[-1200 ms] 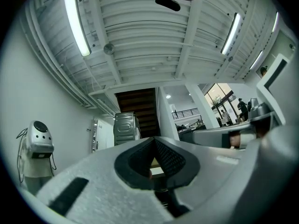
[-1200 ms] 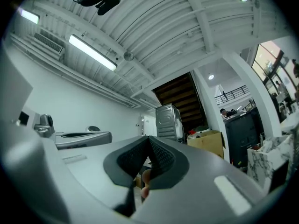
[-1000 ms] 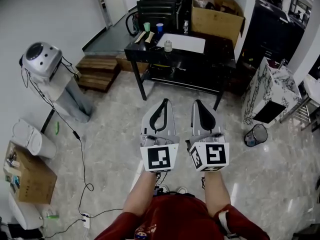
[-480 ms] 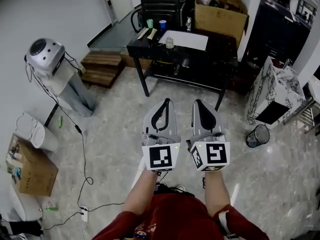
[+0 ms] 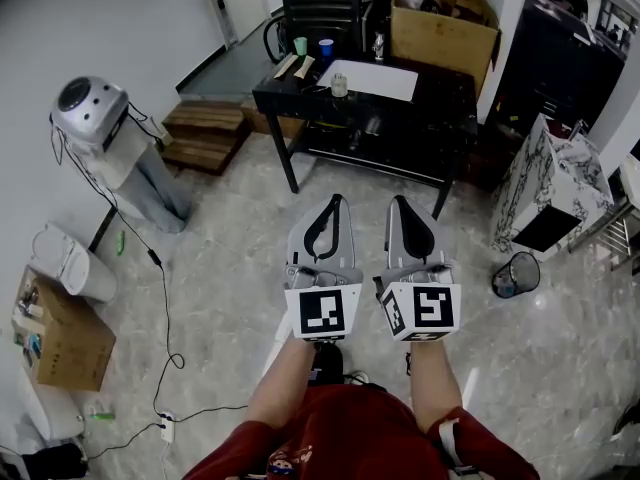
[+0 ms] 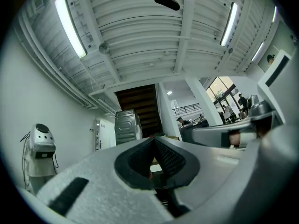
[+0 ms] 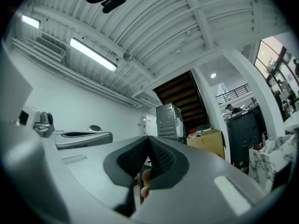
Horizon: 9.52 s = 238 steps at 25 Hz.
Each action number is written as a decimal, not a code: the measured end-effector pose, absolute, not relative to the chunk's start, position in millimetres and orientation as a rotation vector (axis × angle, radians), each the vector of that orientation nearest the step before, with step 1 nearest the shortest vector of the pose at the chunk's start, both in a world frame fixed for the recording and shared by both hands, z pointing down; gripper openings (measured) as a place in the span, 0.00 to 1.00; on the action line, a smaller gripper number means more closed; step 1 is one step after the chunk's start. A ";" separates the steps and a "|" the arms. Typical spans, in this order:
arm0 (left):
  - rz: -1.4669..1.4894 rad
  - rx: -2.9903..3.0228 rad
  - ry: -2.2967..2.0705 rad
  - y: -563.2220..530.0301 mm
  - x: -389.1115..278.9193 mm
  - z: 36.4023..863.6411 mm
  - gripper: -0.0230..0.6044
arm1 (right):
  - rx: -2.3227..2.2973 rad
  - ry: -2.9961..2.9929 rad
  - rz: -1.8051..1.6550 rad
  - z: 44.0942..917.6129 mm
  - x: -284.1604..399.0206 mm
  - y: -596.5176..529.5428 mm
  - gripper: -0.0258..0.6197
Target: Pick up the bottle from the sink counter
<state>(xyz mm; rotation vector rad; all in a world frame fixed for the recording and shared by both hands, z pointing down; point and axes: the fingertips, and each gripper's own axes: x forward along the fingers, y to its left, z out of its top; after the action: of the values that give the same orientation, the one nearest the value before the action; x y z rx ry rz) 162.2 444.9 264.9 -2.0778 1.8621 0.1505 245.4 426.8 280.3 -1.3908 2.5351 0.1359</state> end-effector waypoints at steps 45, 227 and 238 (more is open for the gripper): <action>0.197 -2.166 1.886 221.2 -40.7 271.5 0.04 | -1.490 2.578 0.175 279.3 47.2 208.8 0.04; -0.049 -2.334 2.023 -342.2 -130.5 399.6 0.04 | -1.474 3.042 -0.320 522.7 -61.0 -355.6 0.77; -0.090 -2.351 2.055 -345.6 -134.7 412.8 0.04 | -1.505 3.079 -0.442 554.3 -60.3 -360.5 0.80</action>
<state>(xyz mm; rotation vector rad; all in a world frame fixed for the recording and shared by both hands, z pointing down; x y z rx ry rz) -134.7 -345.6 412.8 -2.3511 2.0545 -0.0896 -60.3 -360.5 554.3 -1.5049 3.0791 -0.4417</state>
